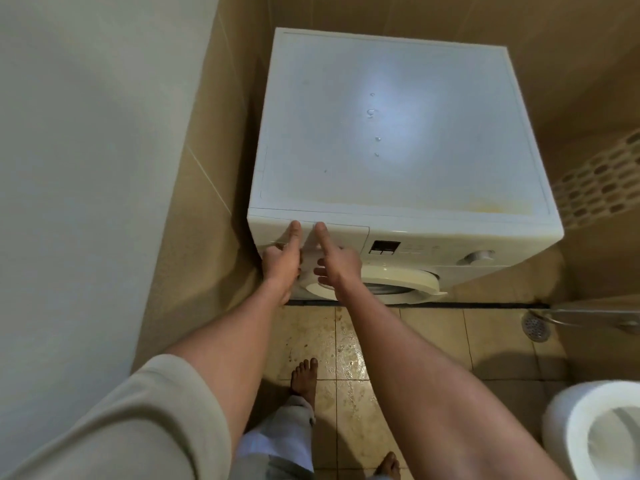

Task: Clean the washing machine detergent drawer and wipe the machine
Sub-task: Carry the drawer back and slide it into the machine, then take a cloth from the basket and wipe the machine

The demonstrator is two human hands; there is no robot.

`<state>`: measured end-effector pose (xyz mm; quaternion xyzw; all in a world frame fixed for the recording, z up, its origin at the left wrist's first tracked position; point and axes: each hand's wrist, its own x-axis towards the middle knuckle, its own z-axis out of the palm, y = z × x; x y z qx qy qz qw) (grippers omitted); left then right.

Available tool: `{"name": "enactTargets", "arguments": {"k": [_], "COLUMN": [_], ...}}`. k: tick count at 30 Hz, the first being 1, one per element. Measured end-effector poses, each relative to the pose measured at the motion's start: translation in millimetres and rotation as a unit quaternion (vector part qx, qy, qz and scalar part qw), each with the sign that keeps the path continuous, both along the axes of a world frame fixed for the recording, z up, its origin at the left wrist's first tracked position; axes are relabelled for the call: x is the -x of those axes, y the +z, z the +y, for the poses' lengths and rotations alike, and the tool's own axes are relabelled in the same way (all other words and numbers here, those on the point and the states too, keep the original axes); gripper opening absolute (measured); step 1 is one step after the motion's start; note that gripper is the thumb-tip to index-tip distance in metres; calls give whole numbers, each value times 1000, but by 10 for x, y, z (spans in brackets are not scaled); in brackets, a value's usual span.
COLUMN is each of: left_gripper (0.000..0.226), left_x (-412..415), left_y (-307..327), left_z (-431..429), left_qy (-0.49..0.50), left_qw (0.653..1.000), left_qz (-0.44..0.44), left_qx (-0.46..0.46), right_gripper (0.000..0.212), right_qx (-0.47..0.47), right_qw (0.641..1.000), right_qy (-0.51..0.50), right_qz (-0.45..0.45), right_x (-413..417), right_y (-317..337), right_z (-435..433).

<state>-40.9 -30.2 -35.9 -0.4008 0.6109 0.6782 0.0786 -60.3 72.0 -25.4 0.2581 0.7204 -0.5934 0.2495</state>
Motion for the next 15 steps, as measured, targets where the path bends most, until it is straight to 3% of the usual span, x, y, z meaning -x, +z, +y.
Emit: {"name": "enactTargets", "arguments": {"k": [2, 3, 7, 12, 15], "left_gripper": [82, 81, 48, 33, 35], "left_x": [-144, -222, -547, -769, -849], "left_y": [47, 61, 230, 630, 896], "left_z": [45, 68, 402, 1321, 1993], "left_qy": [-169, -246, -448, -542, -562], "left_qw": [975, 947, 800, 632, 551], "left_qz": [-39, -40, 27, 159, 243], "left_qx": [139, 203, 399, 530, 566], "right_gripper": [71, 74, 62, 44, 41], "right_qx": [-129, -180, -318, -428, -485], "right_qw": [984, 970, 912, 862, 834], "right_qy": [98, 137, 215, 198, 170], "right_qz": [69, 92, 142, 185, 201], "right_x": [-138, -211, -595, -1106, -1401], "right_y": [45, 59, 184, 530, 796], "right_z": [158, 256, 860, 1791, 2480]}}
